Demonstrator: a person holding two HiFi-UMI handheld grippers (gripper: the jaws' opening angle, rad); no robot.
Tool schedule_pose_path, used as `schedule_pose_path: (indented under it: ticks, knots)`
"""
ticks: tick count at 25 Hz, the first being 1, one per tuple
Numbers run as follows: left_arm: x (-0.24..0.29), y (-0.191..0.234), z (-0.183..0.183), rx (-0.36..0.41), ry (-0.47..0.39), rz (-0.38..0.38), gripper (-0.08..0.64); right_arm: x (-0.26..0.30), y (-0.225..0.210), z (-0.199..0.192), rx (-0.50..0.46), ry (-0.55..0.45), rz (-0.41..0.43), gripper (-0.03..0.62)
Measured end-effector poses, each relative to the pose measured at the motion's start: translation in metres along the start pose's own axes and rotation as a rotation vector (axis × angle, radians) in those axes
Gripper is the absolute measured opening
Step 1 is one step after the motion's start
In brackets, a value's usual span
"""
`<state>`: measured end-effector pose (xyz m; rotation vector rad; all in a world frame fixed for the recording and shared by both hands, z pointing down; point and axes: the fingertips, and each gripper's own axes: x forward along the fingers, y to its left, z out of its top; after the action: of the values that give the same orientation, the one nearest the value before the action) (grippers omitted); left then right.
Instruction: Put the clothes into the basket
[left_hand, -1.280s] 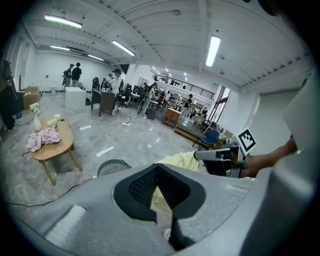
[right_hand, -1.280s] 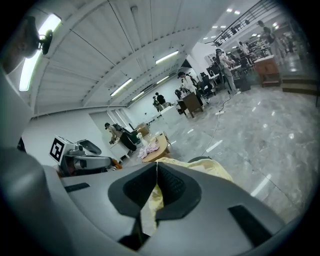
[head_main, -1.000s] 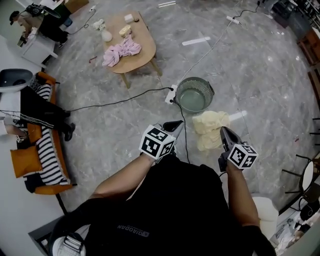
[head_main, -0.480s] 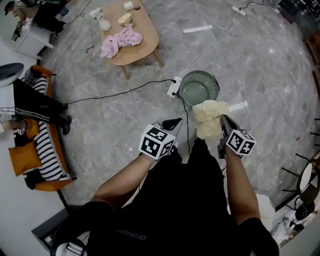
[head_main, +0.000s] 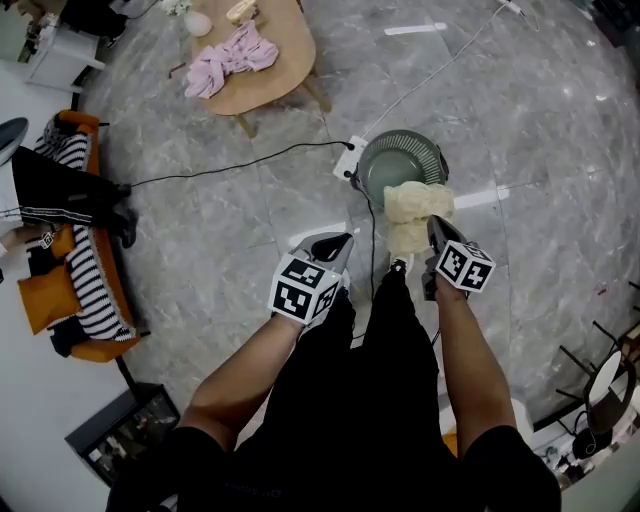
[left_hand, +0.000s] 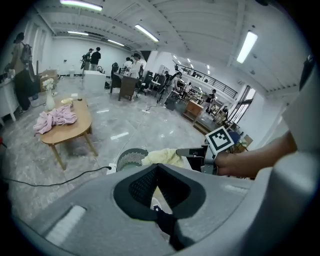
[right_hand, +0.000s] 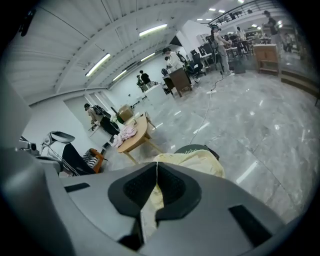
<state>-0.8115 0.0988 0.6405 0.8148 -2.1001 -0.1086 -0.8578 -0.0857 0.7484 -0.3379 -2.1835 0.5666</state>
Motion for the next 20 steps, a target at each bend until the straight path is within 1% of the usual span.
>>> schedule_pose_path:
  ticks: [2,6,10,15,20]
  knots:
    - [0.017,0.006,-0.002,-0.023,0.012,0.018,0.0,0.027,-0.016,-0.007,-0.007,0.039,-0.001,0.021]
    - [0.042,0.015,-0.014,-0.069,0.049,0.042,0.0,0.077,-0.05,-0.036,-0.046,0.139,-0.021,0.021]
    - [0.065,0.026,-0.031,-0.1,0.081,0.064,0.0,0.12,-0.076,-0.061,-0.076,0.204,-0.031,0.021]
    - [0.089,0.038,-0.051,-0.146,0.109,0.084,0.0,0.161,-0.095,-0.095,-0.118,0.298,-0.022,0.021]
    - [0.103,0.045,-0.065,-0.179,0.124,0.093,0.0,0.187,-0.105,-0.133,-0.147,0.379,-0.019,0.023]
